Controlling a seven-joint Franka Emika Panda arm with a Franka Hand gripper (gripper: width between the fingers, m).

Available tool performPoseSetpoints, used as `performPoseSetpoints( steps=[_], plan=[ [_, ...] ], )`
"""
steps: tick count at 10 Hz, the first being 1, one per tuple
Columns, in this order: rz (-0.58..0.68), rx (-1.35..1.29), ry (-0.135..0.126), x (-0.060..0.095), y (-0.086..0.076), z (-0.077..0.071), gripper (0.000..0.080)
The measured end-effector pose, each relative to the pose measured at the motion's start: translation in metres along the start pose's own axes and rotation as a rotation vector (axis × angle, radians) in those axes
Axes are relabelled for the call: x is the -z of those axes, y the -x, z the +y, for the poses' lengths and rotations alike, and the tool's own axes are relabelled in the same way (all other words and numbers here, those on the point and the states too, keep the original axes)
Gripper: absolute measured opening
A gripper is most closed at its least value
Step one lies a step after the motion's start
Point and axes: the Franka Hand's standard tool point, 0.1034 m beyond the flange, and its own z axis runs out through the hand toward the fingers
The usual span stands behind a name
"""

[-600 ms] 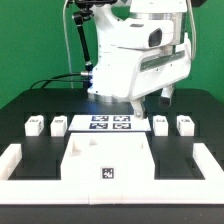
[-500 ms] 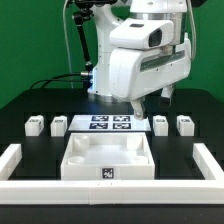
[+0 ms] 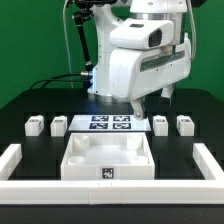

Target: Assemble square table

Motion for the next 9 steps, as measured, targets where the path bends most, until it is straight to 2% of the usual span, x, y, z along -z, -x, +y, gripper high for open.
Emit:
performPoseSetpoints(
  steps=[5,7,9],
  plan=[
    [-0.001,0.026,0.000,0.000,0.002,0.000,0.0650],
    [-0.022,0.087,-0.014,-0.002,0.027,-0.008,0.0650],
    [-0.015,0.344,-0.014,-0.014,0.052,-0.017,0.0650]
  ],
)
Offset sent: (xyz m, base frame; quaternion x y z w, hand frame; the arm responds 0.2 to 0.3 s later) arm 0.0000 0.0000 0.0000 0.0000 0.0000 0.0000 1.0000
